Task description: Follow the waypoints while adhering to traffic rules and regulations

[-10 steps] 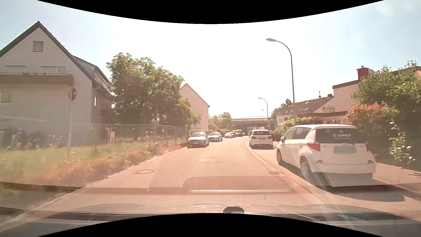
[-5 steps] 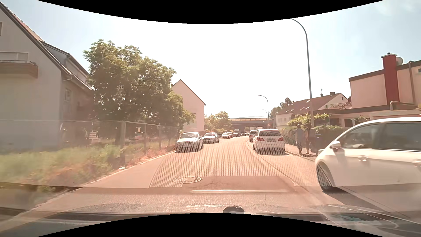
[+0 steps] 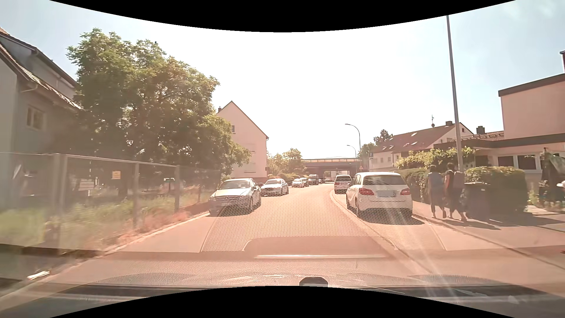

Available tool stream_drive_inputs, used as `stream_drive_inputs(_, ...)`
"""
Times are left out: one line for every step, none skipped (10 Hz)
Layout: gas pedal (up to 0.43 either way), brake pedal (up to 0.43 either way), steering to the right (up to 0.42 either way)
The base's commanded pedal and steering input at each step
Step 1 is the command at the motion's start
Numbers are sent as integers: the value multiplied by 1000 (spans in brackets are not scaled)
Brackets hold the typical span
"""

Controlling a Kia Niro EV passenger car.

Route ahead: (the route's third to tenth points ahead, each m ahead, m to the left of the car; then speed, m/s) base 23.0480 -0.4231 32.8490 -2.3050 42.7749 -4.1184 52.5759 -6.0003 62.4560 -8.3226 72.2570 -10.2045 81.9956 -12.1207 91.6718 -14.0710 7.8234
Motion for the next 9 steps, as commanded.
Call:
stream_drive_inputs(110,0,26)
stream_drive_inputs(110,0,29)
stream_drive_inputs(110,0,30)
stream_drive_inputs(110,0,30)
stream_drive_inputs(110,0,30)
stream_drive_inputs(110,0,29)
stream_drive_inputs(98,0,29)
stream_drive_inputs(59,0,29)
stream_drive_inputs(47,0,29)
